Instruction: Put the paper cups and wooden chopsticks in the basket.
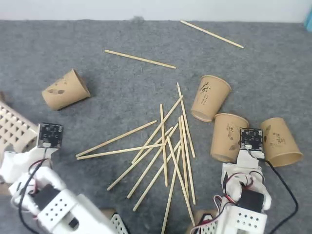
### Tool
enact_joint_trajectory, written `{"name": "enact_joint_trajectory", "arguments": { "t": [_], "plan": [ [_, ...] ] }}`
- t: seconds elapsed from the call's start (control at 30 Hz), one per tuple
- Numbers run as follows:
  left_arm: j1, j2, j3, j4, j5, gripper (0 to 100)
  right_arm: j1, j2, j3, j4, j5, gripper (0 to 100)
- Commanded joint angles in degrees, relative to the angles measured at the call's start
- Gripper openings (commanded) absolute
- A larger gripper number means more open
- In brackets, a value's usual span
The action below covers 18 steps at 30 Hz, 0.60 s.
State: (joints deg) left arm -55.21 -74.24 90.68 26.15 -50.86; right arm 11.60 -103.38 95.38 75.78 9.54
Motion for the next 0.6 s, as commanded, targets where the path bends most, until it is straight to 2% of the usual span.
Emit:
{"name": "enact_joint_trajectory", "arguments": {
  "t": [0.0,0.27,0.37,0.47,0.57],
  "plan": [
    [0.5,11.3,-3.3,-9.0,-0.3,27,0.5,-0.7,1.1,-0.7,0.7,0.8],
    [-0.9,44.3,-23.6,-16.6,4.1,24,0.6,-0.7,1.1,-0.7,0.7,0.8],
    [-0.9,54.3,-27.2,-21.5,4.0,15,0.6,-0.7,1.1,-0.7,0.7,0.8],
    [-0.9,59.3,-27.8,-25.8,3.3,2,0.6,-0.7,1.1,-0.7,0.7,0.8],
    [-1.0,60.0,-27.8,-26.5,3.7,1,0.6,-0.7,1.1,-0.7,0.7,0.8]
  ]
}}
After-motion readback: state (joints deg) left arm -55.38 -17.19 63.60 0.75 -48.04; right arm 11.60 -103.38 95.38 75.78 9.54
